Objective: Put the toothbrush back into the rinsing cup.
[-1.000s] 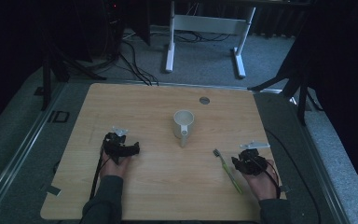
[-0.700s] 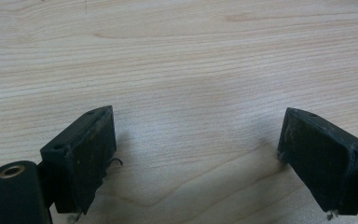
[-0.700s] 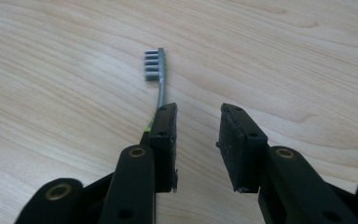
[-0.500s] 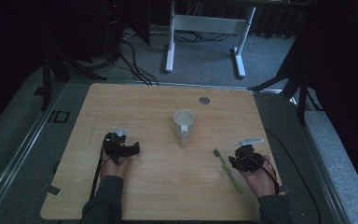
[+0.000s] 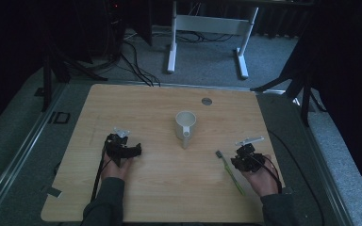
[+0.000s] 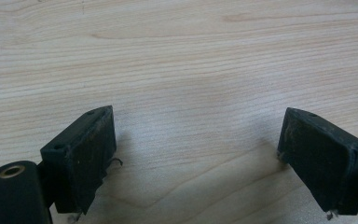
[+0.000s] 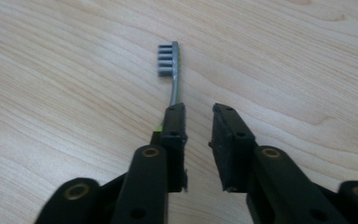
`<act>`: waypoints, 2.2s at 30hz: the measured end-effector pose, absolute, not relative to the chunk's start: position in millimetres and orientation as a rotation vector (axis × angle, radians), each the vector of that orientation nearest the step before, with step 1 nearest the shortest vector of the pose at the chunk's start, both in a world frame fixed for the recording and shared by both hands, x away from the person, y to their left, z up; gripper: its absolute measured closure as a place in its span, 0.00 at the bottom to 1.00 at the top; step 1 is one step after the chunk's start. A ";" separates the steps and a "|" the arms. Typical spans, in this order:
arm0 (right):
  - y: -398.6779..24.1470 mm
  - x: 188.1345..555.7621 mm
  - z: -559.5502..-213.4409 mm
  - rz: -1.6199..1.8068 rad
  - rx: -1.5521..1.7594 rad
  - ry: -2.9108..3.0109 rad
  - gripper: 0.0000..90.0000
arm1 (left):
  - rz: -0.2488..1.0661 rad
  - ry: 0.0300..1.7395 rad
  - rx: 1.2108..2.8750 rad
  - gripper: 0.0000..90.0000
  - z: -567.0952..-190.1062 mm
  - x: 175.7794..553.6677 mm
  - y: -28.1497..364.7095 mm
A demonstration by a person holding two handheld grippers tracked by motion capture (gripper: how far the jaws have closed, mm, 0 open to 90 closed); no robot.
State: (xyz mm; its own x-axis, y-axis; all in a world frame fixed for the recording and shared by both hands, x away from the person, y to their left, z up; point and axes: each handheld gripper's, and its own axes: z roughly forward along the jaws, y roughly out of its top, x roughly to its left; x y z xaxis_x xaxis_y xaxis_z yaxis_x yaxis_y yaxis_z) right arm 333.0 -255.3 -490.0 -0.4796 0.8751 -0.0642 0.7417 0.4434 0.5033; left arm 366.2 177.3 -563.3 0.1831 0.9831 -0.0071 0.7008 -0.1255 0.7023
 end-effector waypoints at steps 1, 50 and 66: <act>-254.8 333.5 -489.8 0.588 1.384 2.390 0.86 | 0.639 1.577 1.891 0.13 -563.3 366.2 177.2; -243.0 353.7 -482.0 0.443 1.448 2.560 0.84 | 0.635 1.572 1.893 0.13 -563.3 366.6 173.3; -236.5 358.7 -487.9 0.340 1.441 2.650 0.86 | 0.635 1.572 1.893 0.13 -563.3 366.5 173.3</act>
